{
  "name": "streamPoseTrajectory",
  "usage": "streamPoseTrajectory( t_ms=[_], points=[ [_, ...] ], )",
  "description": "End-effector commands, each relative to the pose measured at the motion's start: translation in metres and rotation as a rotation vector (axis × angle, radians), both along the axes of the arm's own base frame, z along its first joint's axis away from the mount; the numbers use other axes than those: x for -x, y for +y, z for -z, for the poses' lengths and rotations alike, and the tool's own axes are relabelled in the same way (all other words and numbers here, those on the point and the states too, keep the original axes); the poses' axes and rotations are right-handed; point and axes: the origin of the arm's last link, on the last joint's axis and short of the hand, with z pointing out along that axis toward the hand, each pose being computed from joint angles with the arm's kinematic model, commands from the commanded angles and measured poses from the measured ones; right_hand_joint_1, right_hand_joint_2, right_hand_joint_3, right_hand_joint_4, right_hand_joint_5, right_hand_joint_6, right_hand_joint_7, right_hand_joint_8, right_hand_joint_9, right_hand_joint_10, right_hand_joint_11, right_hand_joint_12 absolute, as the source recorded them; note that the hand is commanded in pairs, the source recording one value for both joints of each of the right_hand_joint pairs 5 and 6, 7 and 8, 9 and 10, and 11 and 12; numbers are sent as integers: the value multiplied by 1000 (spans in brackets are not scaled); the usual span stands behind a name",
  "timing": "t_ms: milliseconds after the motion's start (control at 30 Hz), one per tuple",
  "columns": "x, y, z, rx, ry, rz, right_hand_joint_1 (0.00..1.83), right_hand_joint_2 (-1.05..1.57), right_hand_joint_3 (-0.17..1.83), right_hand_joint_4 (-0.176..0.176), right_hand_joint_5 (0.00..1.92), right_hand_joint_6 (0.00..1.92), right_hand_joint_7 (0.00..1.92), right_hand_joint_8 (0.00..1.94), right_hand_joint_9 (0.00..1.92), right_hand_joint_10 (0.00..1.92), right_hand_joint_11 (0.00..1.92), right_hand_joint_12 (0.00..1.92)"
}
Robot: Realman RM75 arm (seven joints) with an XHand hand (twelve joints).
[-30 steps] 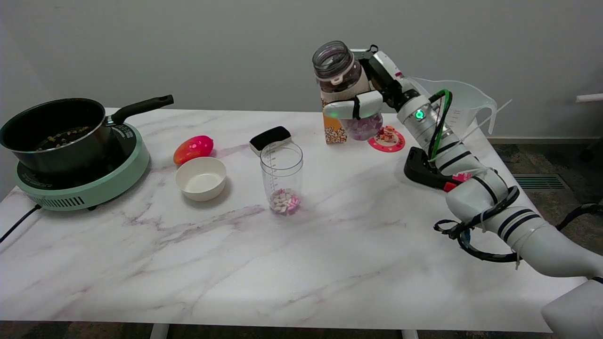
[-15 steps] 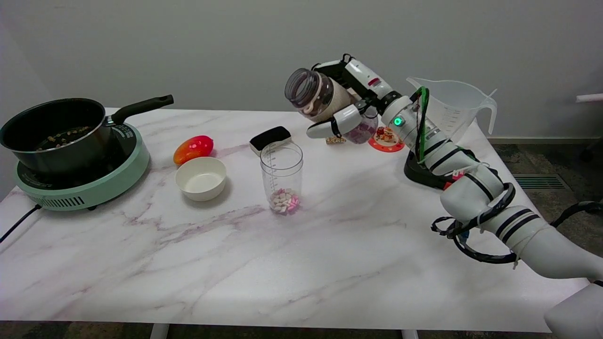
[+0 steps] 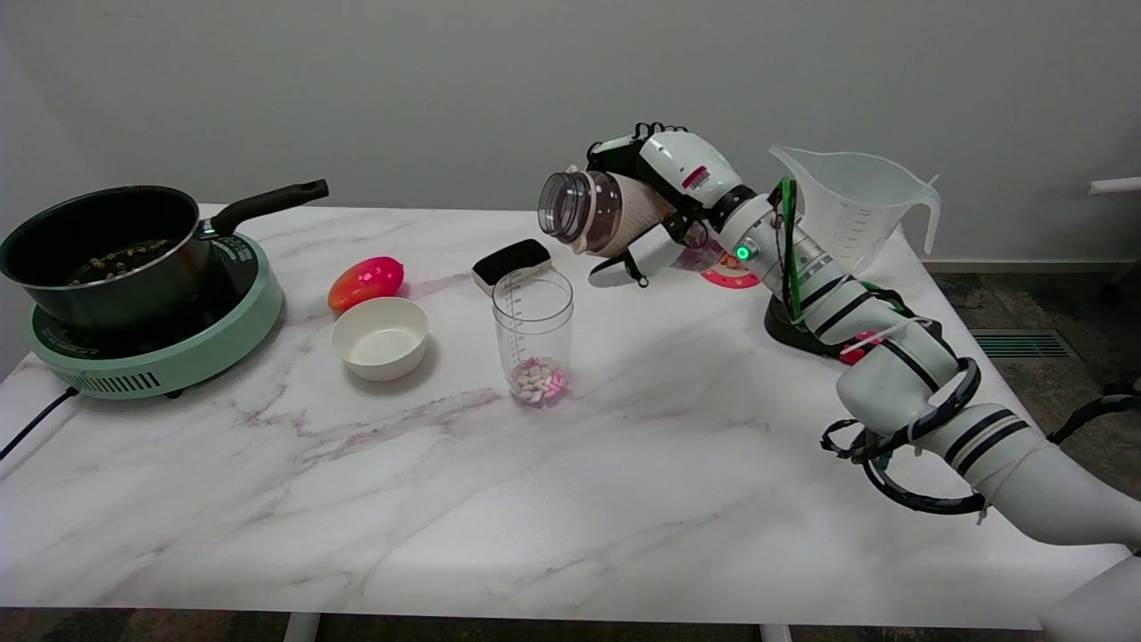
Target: Pour the contents of the bottle into the measuring cup.
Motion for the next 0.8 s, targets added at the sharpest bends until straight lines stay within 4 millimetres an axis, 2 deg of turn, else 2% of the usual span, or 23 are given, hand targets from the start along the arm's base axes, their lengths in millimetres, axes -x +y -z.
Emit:
streamPoseTrajectory(
  t_ms=[33,333,800],
  points=[
    [-7,19,-3,55,176,-120,1171,1571,336,0,1920,1920,1897,1897,1704,1704,1420,1420],
    [-12,30,6,37,246,-159,1173,1568,350,0,1920,1920,1885,1885,1687,1687,1399,1399],
    [-19,26,23,18,396,-183,1232,1460,436,0,1920,1920,1869,1869,1650,1650,1366,1366]
  ],
)
